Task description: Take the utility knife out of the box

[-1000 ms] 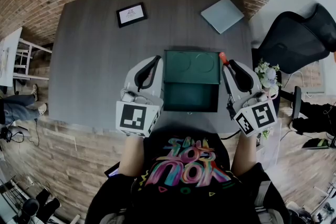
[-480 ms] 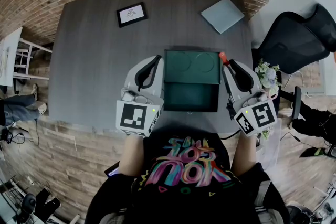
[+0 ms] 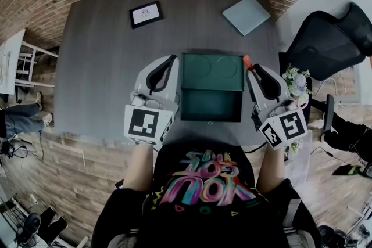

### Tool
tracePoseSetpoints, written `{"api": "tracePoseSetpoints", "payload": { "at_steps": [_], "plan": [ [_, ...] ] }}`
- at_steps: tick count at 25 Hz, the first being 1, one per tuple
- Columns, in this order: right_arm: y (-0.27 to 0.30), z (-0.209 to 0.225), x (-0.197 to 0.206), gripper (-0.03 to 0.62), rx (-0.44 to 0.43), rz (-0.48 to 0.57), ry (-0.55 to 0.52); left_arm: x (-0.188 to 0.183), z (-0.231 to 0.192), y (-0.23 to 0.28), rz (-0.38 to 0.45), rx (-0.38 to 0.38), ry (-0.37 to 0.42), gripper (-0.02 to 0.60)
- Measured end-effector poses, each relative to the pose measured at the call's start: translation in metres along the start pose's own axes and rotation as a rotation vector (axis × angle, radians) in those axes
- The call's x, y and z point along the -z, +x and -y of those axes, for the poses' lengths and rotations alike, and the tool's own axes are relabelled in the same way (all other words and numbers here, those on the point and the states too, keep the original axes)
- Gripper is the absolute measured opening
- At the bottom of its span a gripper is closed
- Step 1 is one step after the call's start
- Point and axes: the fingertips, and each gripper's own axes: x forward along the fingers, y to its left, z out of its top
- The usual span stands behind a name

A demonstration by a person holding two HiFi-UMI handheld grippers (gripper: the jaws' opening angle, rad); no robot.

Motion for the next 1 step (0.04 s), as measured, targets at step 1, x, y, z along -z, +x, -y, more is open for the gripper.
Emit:
{"api": "tracePoseSetpoints", "payload": {
  "at_steps": [1],
  "plan": [
    [-0.0003,0.0004,-0.0001,0.075,-0.001,0.0,-0.001,-0.0007,0.0005,0.0007,0.003,0.006,0.006,0.002]
  ]
}}
